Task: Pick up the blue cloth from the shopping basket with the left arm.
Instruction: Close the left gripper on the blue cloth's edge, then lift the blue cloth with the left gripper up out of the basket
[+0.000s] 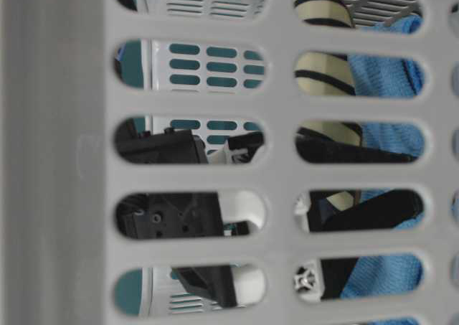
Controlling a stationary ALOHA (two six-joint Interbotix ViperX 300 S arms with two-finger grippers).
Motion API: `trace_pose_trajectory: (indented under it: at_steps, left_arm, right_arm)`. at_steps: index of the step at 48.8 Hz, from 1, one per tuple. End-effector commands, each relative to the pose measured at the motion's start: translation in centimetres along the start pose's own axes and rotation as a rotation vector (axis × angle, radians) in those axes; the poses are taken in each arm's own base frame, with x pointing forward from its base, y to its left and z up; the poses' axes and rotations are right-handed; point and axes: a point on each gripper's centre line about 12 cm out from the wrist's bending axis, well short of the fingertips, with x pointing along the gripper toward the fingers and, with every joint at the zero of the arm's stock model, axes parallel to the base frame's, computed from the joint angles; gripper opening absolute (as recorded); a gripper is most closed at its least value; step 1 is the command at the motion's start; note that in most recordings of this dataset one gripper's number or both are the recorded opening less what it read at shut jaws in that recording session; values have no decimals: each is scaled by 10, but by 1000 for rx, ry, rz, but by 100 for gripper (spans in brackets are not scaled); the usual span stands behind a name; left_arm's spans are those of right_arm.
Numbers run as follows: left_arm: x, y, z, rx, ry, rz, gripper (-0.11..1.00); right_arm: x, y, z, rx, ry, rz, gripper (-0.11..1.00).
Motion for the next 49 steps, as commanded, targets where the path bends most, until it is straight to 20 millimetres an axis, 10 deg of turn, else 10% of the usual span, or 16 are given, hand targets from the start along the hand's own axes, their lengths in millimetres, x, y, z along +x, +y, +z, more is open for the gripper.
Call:
trace_pose_trajectory:
  at_steps: [1, 9, 21, 25, 49]
  left_arm:
    - [-3, 2, -1, -4, -14, 2, 87]
    - [-3, 2, -3, 6, -9, 3, 79]
    - [-8, 1, 1, 19, -26, 1, 18]
    - [-18, 3, 6, 17, -49, 2, 13]
    - [-184, 12, 61, 7, -276, 8, 13]
  right_arm:
    - [1, 0, 5, 3, -17, -1, 77]
    - [1, 0, 4, 6, -14, -1, 77]
    - [1, 0, 2, 5, -11, -1, 77]
    - [1, 0, 2, 5, -17, -1, 77]
    - [0, 0, 3, 19, -41, 0, 76]
